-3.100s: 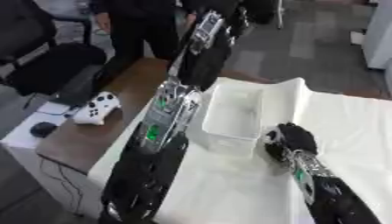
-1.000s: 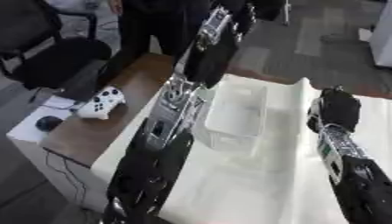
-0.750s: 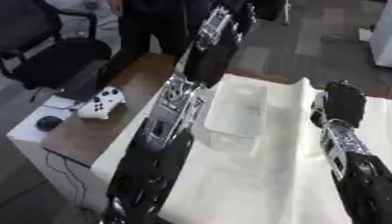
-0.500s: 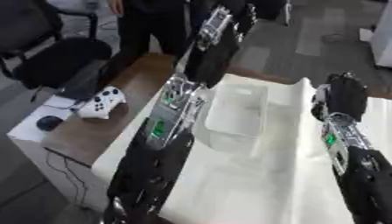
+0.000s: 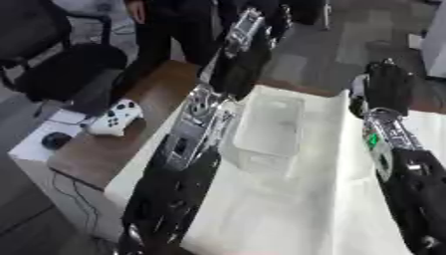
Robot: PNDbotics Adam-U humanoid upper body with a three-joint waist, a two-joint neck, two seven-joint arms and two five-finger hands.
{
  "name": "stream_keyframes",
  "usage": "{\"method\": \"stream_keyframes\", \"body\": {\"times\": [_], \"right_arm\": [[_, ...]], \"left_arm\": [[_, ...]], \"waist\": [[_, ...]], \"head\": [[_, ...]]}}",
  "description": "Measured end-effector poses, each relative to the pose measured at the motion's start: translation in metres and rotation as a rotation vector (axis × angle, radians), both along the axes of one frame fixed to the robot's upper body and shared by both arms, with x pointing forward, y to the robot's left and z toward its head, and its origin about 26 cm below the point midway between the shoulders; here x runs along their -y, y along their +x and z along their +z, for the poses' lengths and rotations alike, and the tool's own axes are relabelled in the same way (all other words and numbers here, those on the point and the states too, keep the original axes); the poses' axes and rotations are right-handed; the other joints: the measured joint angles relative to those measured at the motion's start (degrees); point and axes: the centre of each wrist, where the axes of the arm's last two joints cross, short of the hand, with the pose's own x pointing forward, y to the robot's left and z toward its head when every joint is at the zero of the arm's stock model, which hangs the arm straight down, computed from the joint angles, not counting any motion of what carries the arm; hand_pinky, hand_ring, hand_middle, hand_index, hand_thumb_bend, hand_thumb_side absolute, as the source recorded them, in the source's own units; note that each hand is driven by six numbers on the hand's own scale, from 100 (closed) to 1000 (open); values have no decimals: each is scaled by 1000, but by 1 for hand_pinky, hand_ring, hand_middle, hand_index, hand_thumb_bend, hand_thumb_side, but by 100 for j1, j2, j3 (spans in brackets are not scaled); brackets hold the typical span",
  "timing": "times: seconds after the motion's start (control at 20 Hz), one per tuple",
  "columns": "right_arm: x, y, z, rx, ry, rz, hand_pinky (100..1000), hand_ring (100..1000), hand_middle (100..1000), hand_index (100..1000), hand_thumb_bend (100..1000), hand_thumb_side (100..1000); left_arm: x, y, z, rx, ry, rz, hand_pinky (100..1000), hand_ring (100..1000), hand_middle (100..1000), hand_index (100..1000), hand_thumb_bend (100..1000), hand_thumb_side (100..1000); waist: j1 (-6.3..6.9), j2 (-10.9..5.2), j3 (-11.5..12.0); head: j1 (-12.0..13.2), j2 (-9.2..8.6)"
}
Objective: Pick up objects on the table and place them in the box.
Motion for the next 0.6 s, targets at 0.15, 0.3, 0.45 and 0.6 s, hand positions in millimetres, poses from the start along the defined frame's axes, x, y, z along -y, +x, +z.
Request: {"method": "stream_keyframes", "body": {"times": [0.15, 0.3, 0.45, 0.6], "right_arm": [[-9, -2, 2, -7, -12, 24, 100, 100, 100, 104, 457, 100], [-19, -4, 2, -19, -25, 49, 100, 100, 100, 105, 459, 100], [-31, -4, 10, -23, -49, 81, 100, 100, 100, 106, 462, 100], [-41, -5, 16, -33, -70, 115, 100, 100, 100, 106, 462, 100]], "left_arm": [[0, 0, 0, -1, 1, -1, 990, 806, 857, 953, 106, 833], [0, 0, 0, -2, 2, -2, 990, 806, 856, 953, 106, 833], [0, 0, -1, -5, 2, -1, 990, 806, 856, 953, 106, 833], [-1, 0, -2, -9, 3, 0, 990, 806, 856, 953, 106, 833]], "waist": [[-5, -1, 14], [-8, -2, 23], [-8, -5, 23], [-13, -21, 23]], "head": [[-11, 0], [-17, 0], [-66, 0], [-89, -1]]}}
